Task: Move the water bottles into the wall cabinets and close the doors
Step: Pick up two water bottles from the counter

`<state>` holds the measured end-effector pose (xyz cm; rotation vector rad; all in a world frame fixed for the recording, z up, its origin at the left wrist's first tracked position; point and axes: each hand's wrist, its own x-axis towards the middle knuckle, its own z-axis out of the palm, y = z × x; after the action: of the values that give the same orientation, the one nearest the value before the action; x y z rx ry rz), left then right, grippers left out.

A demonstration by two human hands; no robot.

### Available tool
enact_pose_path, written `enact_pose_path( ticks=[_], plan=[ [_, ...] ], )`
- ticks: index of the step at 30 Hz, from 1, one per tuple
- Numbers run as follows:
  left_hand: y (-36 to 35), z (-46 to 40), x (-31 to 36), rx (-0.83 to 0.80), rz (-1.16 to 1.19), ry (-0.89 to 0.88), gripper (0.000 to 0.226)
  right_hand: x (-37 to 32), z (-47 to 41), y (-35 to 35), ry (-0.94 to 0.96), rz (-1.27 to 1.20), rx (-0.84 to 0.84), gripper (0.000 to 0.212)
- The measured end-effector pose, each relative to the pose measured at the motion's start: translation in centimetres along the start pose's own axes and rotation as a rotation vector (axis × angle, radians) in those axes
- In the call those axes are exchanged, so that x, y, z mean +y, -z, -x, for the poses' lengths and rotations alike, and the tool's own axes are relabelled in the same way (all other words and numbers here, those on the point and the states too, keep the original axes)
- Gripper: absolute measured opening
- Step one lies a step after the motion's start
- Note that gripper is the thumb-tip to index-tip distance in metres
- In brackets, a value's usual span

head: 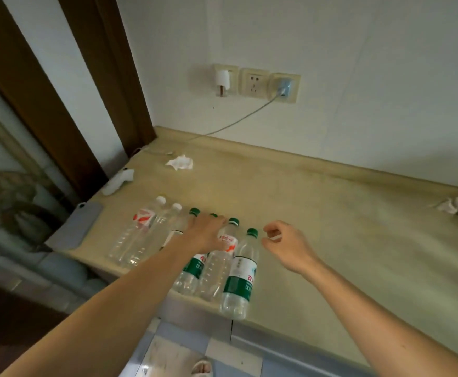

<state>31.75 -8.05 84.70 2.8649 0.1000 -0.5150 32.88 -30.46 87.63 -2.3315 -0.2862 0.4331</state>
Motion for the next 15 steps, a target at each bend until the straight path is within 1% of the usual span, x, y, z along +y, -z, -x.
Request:
enact_pose_path(
  ticks=[2,4,7,10,13,15],
  plan=[
    [-0.7,-0.9,-1.1,-0.03,0.005,-0.029,0.086,0.4,-0.7,-1.3,-0.084,-0.035,-0.018,0.037],
    [-1.1,-1.8,-1.9,-0.047,0.039,-0.061,0.088,0.7,-1.6,-2.9,-0.187,-0.103,-0.036,0.043],
    [-1.4,-3.5,-2.8,-0.007,0.036,-0.118,0.078,1.0,-3.6,-5.6,-0.327,-0.226,-0.022,0.057],
    [-1.0,-5.9,-3.2,0.023,0.094,-0.11,0.071,1.2,-6.2,-7.4,-0.456,-0.312,0.043,0.063],
    [-0.8,-8.8,-2.6,0.001,0.08,-0.17,0.061,1.9,-8.8,-8.3,-0.559,-0.388,0.121,0.058],
    [-0.8,-10.1,-2.0,-0.013,0.038,-0.216,0.054,2.5,-9.8,-8.7,-0.574,-0.402,0.144,0.048]
  ],
)
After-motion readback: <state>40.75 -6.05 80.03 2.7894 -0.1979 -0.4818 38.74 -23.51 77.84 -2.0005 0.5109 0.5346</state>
